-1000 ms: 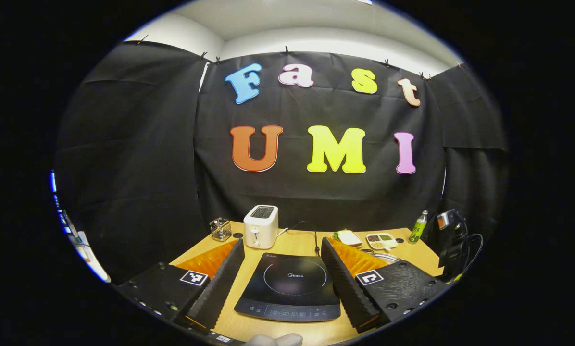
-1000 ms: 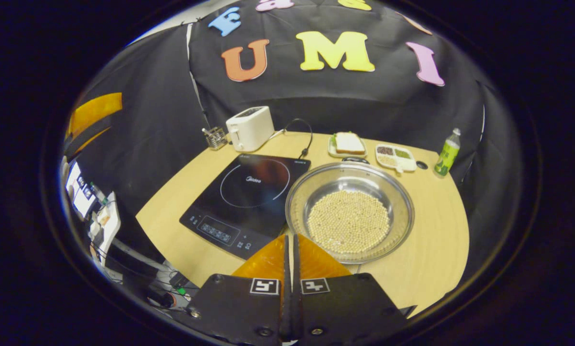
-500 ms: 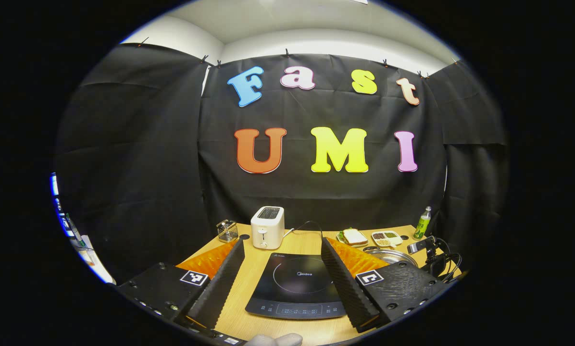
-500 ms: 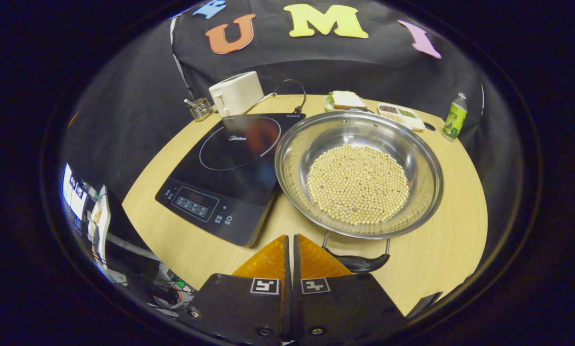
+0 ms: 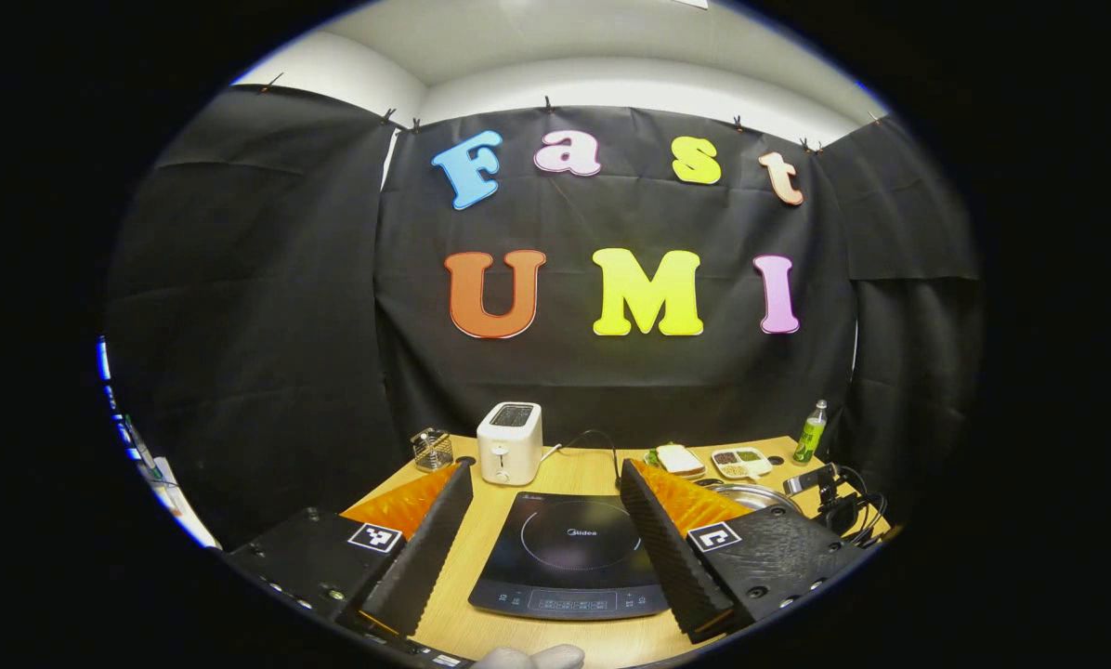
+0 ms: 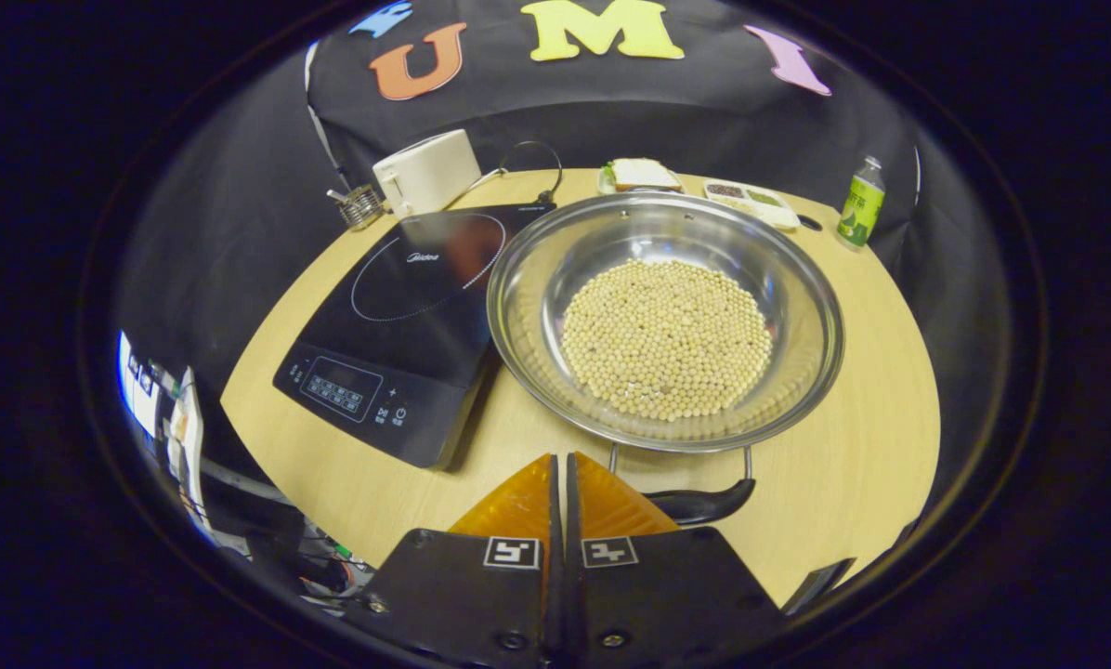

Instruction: First push the handle of the pot to place it horizontally, then grasp the pot with both hands and set it on the induction cooktop.

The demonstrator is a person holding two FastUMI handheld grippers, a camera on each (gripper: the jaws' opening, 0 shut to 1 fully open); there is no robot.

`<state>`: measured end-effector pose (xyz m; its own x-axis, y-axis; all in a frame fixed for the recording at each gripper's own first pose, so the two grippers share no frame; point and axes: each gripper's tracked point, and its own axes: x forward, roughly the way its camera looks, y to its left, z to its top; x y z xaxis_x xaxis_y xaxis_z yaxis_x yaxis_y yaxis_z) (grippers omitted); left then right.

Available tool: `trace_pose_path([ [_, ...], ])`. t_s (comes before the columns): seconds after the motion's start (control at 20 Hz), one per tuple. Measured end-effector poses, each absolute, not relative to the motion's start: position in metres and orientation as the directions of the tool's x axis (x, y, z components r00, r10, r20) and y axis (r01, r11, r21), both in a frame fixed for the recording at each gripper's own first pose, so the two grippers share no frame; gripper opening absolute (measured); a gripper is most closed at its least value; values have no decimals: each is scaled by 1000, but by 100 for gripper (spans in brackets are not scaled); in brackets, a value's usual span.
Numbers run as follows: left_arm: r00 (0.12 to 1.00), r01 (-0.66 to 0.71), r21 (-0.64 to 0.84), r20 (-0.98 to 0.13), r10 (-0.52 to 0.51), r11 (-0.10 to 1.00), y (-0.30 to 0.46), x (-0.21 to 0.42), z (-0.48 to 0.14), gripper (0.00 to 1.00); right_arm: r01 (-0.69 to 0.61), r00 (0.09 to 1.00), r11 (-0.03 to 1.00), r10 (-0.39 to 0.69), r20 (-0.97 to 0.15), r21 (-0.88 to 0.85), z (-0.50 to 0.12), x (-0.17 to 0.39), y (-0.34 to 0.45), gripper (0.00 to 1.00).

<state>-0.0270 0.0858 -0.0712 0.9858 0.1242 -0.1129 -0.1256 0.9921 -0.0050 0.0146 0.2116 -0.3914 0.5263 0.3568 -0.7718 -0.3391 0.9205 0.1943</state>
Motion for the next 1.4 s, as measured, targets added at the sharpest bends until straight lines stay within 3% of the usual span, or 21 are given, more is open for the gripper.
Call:
trace_pose_path([
  [0.75, 991, -81, -9, -105, 80, 997, 70, -13, -72, 96, -266, 552, 954, 266, -790, 135, -402, 25, 146, 0],
  [1.25, 994, -59, -4, -97, 59, 998, 52, -3, -68, 96, -201, 557, 974, 204, -805, 107, -410, 40, 96, 4],
  [1.3, 994, -59, 0, -96, 59, 998, 50, -1, -68, 96, -193, 559, 976, 198, -805, 106, -410, 43, 91, 0],
  [1.35, 993, -59, 1, -99, 59, 998, 49, 0, -69, 96, -188, 561, 976, 195, -804, 106, -410, 46, 86, 4],
  [1.4, 993, -59, -1, -99, 58, 998, 47, 3, -69, 96, -185, 564, 977, 192, -803, 104, -409, 49, 81, 0],
])
